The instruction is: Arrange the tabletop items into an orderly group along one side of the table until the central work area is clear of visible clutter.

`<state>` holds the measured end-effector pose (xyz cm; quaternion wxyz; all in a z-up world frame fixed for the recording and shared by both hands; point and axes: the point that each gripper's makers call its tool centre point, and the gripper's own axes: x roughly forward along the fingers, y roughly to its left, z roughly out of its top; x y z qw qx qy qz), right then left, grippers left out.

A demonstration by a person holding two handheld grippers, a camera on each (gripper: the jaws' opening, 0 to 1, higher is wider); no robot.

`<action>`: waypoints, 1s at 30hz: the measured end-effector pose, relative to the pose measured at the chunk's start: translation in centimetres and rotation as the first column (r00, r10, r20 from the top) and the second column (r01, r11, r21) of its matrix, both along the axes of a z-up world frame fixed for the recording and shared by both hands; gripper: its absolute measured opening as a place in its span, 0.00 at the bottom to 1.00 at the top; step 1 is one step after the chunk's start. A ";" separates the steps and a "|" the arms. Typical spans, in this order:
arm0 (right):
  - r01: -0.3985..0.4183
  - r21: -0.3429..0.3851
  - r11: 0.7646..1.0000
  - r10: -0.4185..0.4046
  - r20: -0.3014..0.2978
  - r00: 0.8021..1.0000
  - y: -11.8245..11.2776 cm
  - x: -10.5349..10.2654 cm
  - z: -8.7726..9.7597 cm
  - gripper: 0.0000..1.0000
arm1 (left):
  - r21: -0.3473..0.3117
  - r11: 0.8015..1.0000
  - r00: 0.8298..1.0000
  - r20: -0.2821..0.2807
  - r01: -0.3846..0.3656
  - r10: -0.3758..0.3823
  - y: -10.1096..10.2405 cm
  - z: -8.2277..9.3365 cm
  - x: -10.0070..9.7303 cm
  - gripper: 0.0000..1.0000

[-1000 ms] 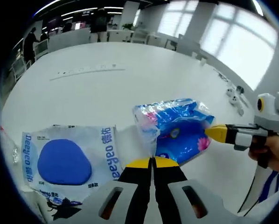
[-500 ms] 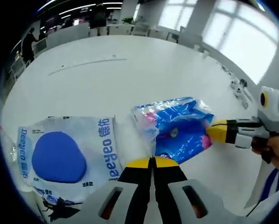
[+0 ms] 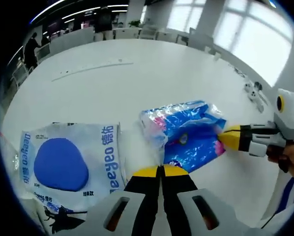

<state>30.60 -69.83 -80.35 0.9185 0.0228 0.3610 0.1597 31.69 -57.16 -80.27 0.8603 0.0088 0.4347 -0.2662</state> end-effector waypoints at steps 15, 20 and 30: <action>-0.073 -0.108 0.991 0.082 0.088 0.993 1.3 0.5 1.1 0.33 | -0.069 0.997 0.993 0.115 -0.022 0.030 -0.9 2.7 0.6 0.35; -0.061 -0.089 0.994 0.069 0.091 0.993 1.6 0.5 1.2 0.43 | -0.075 0.997 0.991 0.132 -0.028 0.038 -0.5 3.5 0.9 0.40; -0.035 -0.045 0.998 0.040 0.126 0.991 2.3 0.3 2.7 0.62 | -0.075 0.997 0.981 0.193 -0.006 0.020 -0.3 4.9 0.3 0.72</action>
